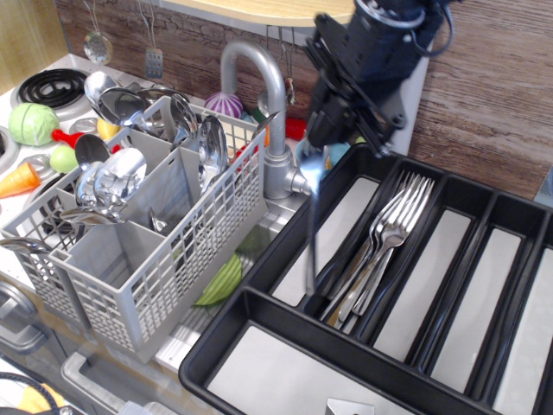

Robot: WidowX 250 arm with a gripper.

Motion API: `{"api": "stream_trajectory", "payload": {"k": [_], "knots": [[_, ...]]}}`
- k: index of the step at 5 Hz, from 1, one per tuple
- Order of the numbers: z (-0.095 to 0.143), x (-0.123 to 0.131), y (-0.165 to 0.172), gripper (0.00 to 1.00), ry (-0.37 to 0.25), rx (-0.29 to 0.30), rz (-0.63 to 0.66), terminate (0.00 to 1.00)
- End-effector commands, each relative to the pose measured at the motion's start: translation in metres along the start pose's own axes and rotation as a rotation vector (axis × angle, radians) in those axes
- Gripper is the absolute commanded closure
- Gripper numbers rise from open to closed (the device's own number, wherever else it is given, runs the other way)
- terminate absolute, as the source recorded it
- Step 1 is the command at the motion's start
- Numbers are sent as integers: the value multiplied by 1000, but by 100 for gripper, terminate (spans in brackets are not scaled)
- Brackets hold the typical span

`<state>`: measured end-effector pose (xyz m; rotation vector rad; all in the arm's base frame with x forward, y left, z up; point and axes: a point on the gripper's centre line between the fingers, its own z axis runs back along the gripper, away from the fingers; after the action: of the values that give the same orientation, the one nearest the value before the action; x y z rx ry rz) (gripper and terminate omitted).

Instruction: Put fork from basket to tray

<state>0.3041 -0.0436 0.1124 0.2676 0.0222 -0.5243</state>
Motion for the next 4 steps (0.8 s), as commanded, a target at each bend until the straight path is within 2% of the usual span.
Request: {"api": "stream_trajectory", "payload": {"k": [1, 2, 3, 4], "knots": [[9, 15, 2, 100, -73, 15, 13, 0], [1, 18, -3, 100, -99, 71, 15, 0], [-13, 21, -6, 100, -106, 87, 4, 0], [-32, 21, -9, 100, -120, 45, -3, 0]]}}
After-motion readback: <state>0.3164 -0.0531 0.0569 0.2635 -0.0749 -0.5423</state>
